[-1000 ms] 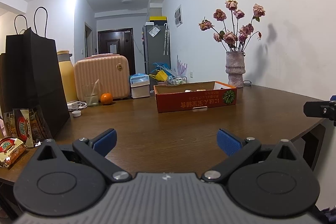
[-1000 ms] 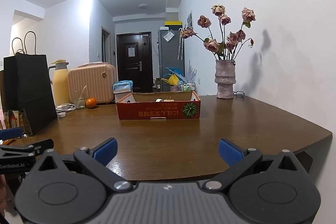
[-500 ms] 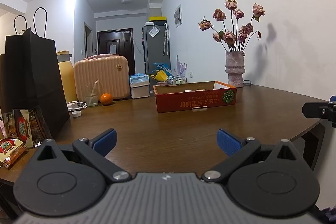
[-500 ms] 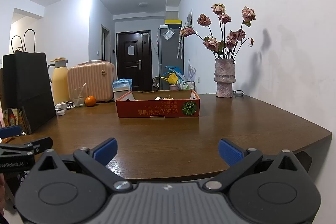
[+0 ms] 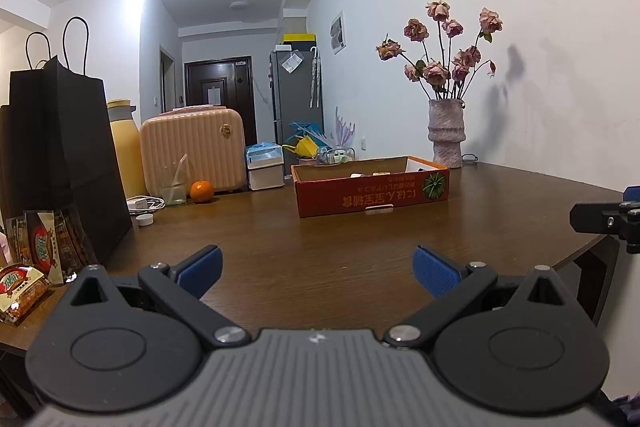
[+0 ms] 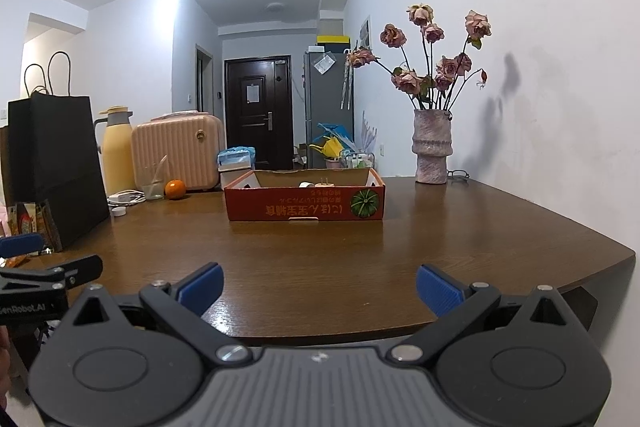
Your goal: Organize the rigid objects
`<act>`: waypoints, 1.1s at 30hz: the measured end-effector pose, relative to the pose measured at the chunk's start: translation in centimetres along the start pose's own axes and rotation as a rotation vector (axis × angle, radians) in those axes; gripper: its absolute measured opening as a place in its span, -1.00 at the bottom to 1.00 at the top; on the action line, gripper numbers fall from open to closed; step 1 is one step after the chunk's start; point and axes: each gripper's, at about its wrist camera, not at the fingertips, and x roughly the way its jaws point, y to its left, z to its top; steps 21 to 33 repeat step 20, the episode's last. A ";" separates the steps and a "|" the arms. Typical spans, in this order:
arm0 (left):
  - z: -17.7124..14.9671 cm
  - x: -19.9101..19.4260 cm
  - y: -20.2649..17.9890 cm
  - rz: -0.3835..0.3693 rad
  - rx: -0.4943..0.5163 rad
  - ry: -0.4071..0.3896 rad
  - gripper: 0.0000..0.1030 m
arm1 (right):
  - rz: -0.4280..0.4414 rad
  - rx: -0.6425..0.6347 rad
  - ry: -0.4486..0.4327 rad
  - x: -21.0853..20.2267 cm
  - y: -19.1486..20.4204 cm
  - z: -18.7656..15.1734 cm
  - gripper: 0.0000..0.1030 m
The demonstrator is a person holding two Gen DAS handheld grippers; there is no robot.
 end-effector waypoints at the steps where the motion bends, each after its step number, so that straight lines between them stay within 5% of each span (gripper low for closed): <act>1: 0.0 0.0 0.0 0.000 0.001 -0.002 1.00 | 0.001 -0.001 -0.001 0.0 0.0 0.0 1.00; 33: -0.2 0.0 0.0 -0.013 -0.002 0.000 1.00 | -0.014 0.003 -0.003 -0.1 -0.1 0.0 1.00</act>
